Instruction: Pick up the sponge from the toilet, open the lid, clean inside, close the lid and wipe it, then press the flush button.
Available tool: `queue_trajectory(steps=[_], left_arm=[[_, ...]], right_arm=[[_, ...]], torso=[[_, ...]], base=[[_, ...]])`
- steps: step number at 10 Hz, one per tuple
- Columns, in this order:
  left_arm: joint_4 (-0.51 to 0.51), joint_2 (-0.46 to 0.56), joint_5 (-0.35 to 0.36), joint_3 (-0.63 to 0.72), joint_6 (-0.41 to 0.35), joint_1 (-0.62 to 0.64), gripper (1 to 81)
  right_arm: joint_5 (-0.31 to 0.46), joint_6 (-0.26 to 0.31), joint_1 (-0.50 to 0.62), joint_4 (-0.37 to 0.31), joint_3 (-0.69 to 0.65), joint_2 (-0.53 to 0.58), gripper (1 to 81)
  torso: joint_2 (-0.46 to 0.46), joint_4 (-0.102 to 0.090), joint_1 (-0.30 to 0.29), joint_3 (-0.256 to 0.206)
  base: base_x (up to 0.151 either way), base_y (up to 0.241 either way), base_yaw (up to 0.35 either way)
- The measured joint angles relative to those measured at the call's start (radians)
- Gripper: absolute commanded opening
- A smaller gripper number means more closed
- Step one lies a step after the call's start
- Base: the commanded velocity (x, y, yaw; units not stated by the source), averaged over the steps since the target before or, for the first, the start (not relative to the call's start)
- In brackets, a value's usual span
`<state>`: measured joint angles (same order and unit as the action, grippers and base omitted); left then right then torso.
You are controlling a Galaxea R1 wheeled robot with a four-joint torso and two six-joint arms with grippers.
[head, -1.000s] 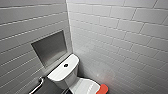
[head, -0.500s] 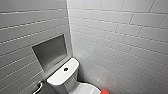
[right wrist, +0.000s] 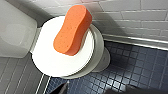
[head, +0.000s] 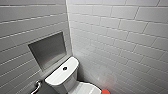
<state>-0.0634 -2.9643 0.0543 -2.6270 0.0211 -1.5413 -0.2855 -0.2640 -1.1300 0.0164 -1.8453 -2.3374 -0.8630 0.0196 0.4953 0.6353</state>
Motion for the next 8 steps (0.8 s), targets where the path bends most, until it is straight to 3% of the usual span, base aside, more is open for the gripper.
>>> queue_trajectory(steps=[4,8], left_arm=[[0.0,-0.001,0.003,0.0,0.0,0.0,81.1],[0.0,-0.006,0.002,-0.001,0.0,-0.003,81.1]], right_arm=[[0.008,-0.018,0.039,0.0,0.007,0.024,81.1],[0.07,-0.026,0.147,0.0,0.103,0.069,81.1]], torso=[[-0.145,0.0,0.094,0.137],[-0.273,0.0,0.174,0.163]], base=[[0.0,0.0,0.0],[0.0,0.0,0.0]])
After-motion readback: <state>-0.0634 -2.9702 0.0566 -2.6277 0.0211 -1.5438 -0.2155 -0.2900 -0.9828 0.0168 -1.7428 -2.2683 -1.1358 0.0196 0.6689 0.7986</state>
